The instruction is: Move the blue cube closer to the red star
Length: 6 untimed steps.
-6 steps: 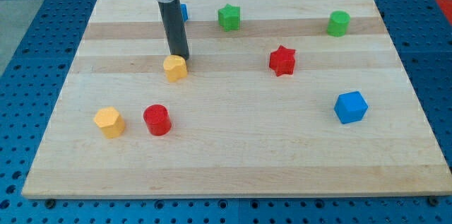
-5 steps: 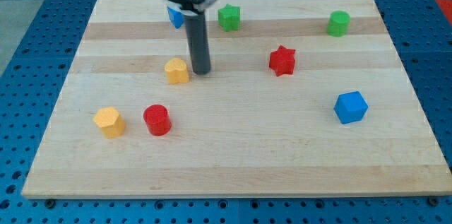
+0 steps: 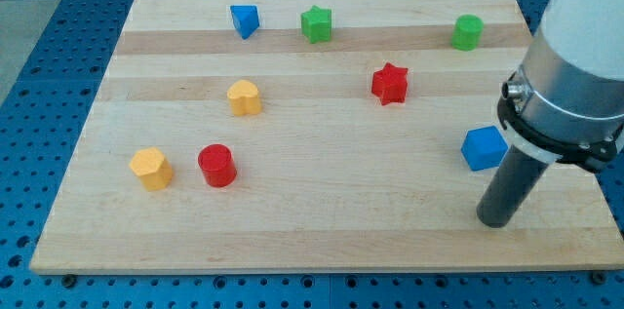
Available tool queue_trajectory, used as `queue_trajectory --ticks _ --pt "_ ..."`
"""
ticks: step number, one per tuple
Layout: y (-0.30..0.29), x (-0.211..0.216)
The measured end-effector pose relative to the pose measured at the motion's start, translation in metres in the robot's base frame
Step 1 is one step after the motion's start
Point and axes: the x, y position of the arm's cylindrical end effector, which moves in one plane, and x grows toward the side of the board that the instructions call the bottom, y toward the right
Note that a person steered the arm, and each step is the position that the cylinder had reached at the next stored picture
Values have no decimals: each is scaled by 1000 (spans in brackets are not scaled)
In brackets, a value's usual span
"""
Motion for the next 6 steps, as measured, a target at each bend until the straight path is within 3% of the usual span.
queue_trajectory --ticks 1,3,6 --pt "27 -4" --pt "6 -28" --pt "9 -94"
